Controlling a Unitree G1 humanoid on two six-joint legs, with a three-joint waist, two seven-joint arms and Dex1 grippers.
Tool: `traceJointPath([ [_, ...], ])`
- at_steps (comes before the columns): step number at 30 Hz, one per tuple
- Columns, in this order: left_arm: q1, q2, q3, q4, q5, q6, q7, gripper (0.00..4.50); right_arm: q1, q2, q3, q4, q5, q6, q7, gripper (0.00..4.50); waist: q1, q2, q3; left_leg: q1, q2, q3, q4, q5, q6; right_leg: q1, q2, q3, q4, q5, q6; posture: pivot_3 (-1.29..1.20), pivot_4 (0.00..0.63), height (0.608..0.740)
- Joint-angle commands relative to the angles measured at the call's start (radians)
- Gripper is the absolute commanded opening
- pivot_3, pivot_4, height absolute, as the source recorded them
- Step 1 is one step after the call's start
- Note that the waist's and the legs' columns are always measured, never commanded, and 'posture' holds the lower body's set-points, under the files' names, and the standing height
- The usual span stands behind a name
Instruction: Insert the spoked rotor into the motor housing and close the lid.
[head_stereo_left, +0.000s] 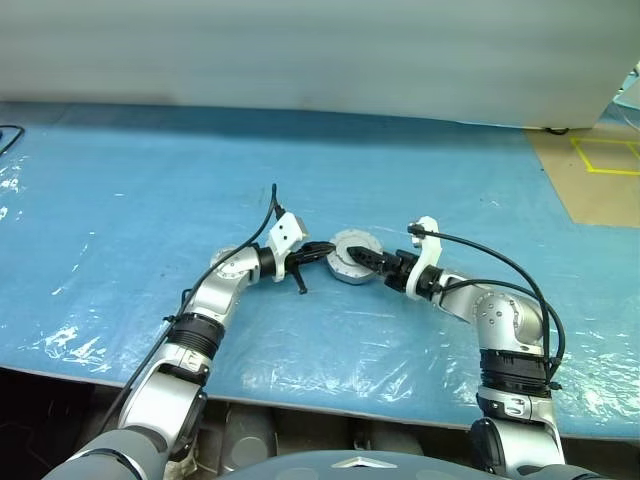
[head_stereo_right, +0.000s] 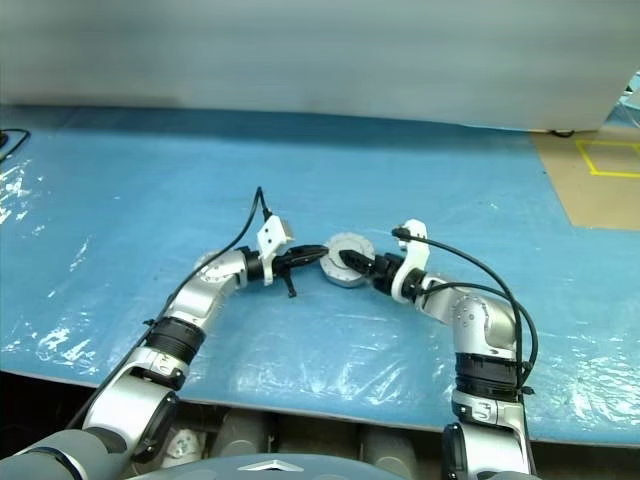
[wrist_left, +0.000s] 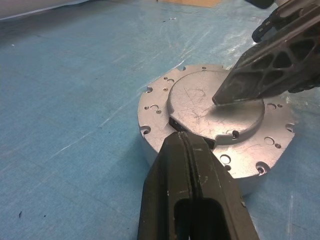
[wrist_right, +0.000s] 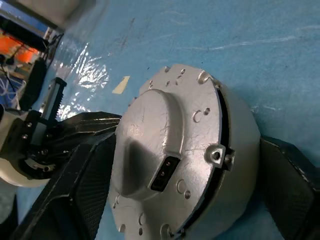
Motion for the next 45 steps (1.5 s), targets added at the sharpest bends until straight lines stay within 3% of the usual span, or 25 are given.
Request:
traceJointPath([
  [1, 0.012, -0.003, -0.031, 0.019, 0.021, 0.003, -0.012, 0.0, -0.006, 0.029, -0.056, 0.01, 0.095, 0.092, -0.018, 3.18, 0.0, 0.0, 0.0, 0.0, 0.0, 0.0, 0.0, 0.0, 0.0, 0.0, 0.0, 0.0, 0.0, 0.0, 0.0, 0.0, 0.15, 0.74],
  [5, 0.006, -0.004, -0.026, 0.036, 0.022, -0.008, -0.003, 0.0, 0.003, 0.066, -0.119, 0.028, 0.159, 0.163, -0.054, 2.08, -0.002, 0.001, 0.0, 0.001, 0.0, 0.001, -0.002, 0.0, 0.0, -0.001, 0.0, 0.0, 0.0, 0.0, 0.0, 0.0, 0.15, 0.74],
  [7, 0.005, -0.006, -0.024, 0.041, 0.022, -0.013, -0.001, 0.0, 0.008, 0.075, -0.132, 0.025, 0.183, 0.19, -0.068, 1.78, -0.002, 0.002, -0.001, 0.002, 0.0, 0.001, -0.003, 0.0, 0.0, 0.0, 0.0, 0.0, 0.0, 0.0, 0.0, 0.0, 0.15, 0.74],
  [10, 0.005, -0.008, -0.021, 0.045, 0.023, -0.023, 0.005, 0.0, 0.01, 0.078, -0.144, 0.024, 0.211, 0.213, -0.082, 1.71, -0.002, 0.002, -0.001, 0.002, 0.0, 0.001, -0.003, 0.0, 0.0, 0.0, 0.0, 0.0, 0.0, 0.0, 0.0, 0.0, 0.15, 0.74],
  [13, 0.005, -0.01, -0.018, 0.045, 0.023, -0.03, 0.012, 0.0, 0.012, 0.07, -0.141, 0.025, 0.228, 0.228, -0.087, 1.17, -0.007, 0.003, -0.001, 0.003, 0.0, 0.002, -0.003, 0.0, 0.0, 0.0, 0.0, 0.0, 0.0, 0.0, 0.0, 0.0, 0.15, 0.74],
  [21, -0.016, -0.037, 0.05, 0.055, -0.022, -0.034, 0.075, 0.0, 0.043, 0.047, -0.113, 0.013, 0.266, 0.28, -0.074, 1.17, -0.011, 0.003, -0.001, 0.003, 0.0, 0.002, -0.006, 0.0, -0.001, -0.001, 0.0, 0.0, -0.001, 0.0, 0.0, 0.0, 0.15, 0.74],
  [30, -0.022, -0.078, 0.27, -0.023, -0.29, 0.21, 0.13, 0.0, -0.11, 0.185, -0.374, 0.126, 0.428, 0.106, -0.255, 1.17, -0.013, 0.006, 0.002, -0.003, -0.001, 0.002, -0.01, 0.002, -0.003, -0.011, 0.002, 0.001, 0.001, 0.001, 0.001, 0.0, 0.15, 0.74],
  [34, 0.015, -0.071, 0.316, -0.093, -0.377, 0.34, 0.127, 0.0, -0.147, 0.213, -0.422, 0.144, 0.494, 0.032, -0.326, 1.17, -0.005, 0.007, 0.003, -0.009, -0.001, 0.002, -0.01, 0.002, -0.003, -0.015, 0.001, -0.001, 0.001, 0.001, 0.001, 0.0, 0.15, 0.74],
  [38, 0.072, -0.09, 0.348, -0.194, -0.477, 0.478, 0.149, 0.89, -0.157, 0.239, -0.416, 0.141, 0.535, -0.05, -0.364, 1.17, -0.003, 0.007, 0.003, -0.012, 0.0, 0.001, -0.01, 0.004, 0.0, -0.015, 0.002, -0.004, -0.001, 0.001, 0.001, 0.0, 0.15, 0.74],
  [45, 0.083, -0.169, 0.401, -0.283, -0.636, 0.656, 0.243, 3.24, -0.143, 0.26, -0.365, 0.126, 0.625, -0.082, -0.368, 1.17, -0.005, 0.007, 0.004, -0.013, 0.0, -0.001, -0.008, 0.002, -0.003, -0.015, 0.001, -0.005, 0.001, 0.001, 0.001, 0.0, 0.15, 0.74],
])
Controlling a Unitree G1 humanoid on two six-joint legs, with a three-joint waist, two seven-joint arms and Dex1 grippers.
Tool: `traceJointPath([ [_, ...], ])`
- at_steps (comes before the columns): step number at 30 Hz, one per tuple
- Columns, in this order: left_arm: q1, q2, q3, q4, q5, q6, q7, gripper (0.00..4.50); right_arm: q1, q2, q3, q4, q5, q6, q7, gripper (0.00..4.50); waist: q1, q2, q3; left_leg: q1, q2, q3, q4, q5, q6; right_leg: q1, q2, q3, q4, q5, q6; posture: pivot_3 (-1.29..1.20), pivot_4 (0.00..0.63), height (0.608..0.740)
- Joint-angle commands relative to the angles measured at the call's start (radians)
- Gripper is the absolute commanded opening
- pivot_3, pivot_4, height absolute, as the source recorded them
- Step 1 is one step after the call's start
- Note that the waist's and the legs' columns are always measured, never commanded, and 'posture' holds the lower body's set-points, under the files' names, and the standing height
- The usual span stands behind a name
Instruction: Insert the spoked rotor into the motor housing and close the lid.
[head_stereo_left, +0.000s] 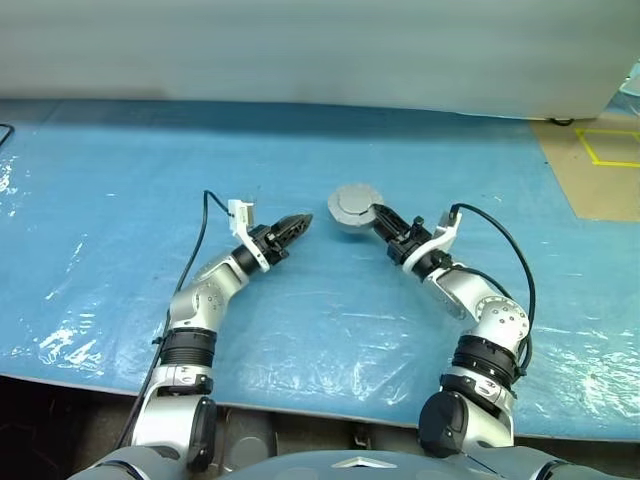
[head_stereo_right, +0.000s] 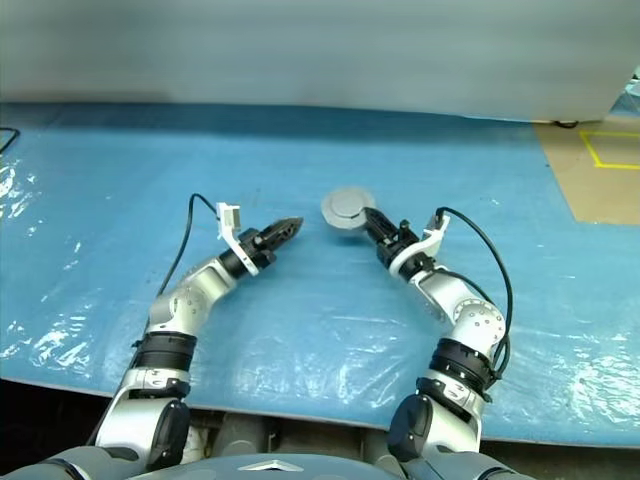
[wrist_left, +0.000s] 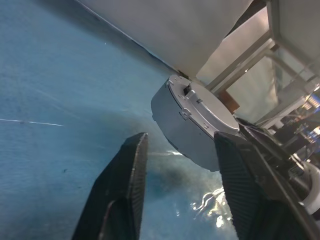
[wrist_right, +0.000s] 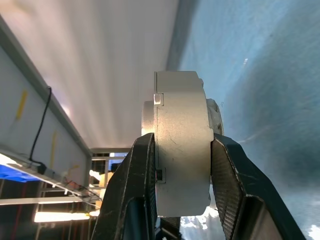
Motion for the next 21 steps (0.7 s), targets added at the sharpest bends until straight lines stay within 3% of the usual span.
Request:
traceJointPath([
  [1, -0.01, -0.048, 0.051, -0.067, -0.107, 0.084, 0.075, 3.55, -0.01, 0.0, 0.037, -0.05, 0.107, -0.009, 0.031, 1.17, 0.0, 0.0, 0.0, 0.0, 0.0, 0.0, 0.001, 0.0, 0.0, 0.0, 0.0, 0.0, 0.0, 0.0, 0.0, 0.0, 0.15, 0.74],
  [4, -0.026, -0.08, 0.087, -0.058, -0.168, 0.147, 0.134, 4.49, -0.004, -0.004, 0.055, -0.061, 0.163, -0.003, 0.038, 1.17, -0.001, 0.0, 0.0, 0.0, 0.0, -0.001, 0.002, 0.0, 0.0, 0.0, 0.0, 0.0, 0.001, 0.0, 0.0, 0.0, 0.15, 0.74],
  [7, -0.035, -0.092, 0.109, -0.065, -0.237, 0.221, 0.157, 4.49, 0.009, -0.019, 0.083, -0.068, 0.201, 0.001, 0.039, 1.17, -0.001, 0.0, 0.0, -0.001, 0.0, -0.002, 0.002, 0.0, 0.0, 0.0, 0.0, 0.0, 0.001, 0.0, 0.0, 0.0, 0.15, 0.74],
  [14, -0.062, -0.091, 0.098, -0.045, -0.245, 0.268, 0.175, 4.49, 0.048, -0.044, 0.166, -0.09, 0.252, 0.017, 0.063, 1.17, 0.002, 0.0, 0.0, -0.002, 0.0, -0.003, 0.004, 0.0, 0.0, 0.001, 0.0, -0.001, 0.001, 0.001, 0.001, 0.0, 0.15, 0.74],
  [21, -0.057, -0.066, 0.013, -0.058, -0.224, 0.338, 0.114, 4.49, 0.088, -0.088, 0.282, -0.089, 0.2, 0.029, 0.089, 1.17, 0.005, 0.0, 0.0, -0.002, 0.0, -0.005, 0.007, 0.0, 0.0, 0.003, 0.0, -0.002, 0.001, 0.002, 0.003, 0.0, 0.15, 0.74],
])
